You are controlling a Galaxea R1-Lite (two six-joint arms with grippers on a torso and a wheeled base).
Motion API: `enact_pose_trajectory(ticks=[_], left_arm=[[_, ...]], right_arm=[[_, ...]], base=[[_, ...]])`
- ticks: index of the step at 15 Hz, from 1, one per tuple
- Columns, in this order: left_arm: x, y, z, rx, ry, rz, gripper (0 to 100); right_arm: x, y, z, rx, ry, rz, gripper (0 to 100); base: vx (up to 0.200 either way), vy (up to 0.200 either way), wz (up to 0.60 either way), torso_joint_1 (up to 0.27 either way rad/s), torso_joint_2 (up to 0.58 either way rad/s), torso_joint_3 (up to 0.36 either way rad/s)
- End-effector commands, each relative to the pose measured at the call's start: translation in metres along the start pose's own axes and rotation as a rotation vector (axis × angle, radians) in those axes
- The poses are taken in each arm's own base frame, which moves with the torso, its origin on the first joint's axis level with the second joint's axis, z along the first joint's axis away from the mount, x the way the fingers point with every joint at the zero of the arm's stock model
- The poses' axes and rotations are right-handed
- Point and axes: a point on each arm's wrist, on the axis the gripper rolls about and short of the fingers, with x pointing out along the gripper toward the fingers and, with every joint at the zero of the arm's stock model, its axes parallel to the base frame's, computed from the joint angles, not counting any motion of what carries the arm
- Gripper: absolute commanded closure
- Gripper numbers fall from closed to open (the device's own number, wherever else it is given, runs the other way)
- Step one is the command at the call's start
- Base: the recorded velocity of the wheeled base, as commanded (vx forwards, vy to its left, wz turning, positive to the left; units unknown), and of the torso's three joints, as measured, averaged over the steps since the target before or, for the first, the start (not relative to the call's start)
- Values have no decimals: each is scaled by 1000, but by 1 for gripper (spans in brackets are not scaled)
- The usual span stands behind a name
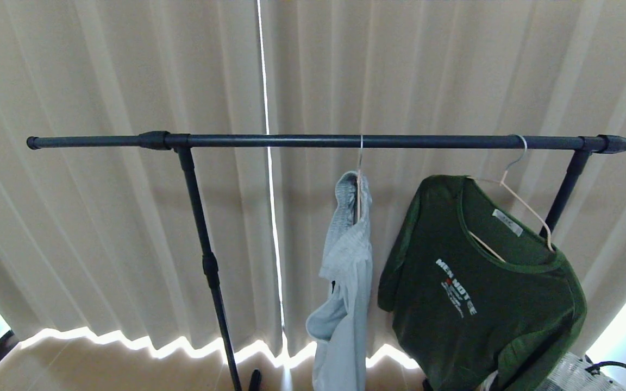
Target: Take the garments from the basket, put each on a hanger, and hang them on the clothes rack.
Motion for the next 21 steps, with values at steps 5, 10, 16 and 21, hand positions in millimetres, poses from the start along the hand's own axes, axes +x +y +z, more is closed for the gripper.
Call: enact_pose_trajectory(ticks=[5,10,16,21], left_arm=[[-3,-3,-10,-17,-87,-230,0],[-4,-3,-10,-78,-84,-230,0],[-4,-3,-10,-87,-82,-230,0],[-4,-3,-10,-87,-82,-230,0]], right_arm=[[-12,3,-34,55,-102,-112,0],[-16,4,-38,121,-187,-133,0],[-16,7,-40,169,-184,7,0],[-22,7,-44,109,-293,199,0]], base=[[0,0,0,0,0,0],[0,0,0,0,0,0],[0,0,0,0,0,0],[0,0,0,0,0,0]])
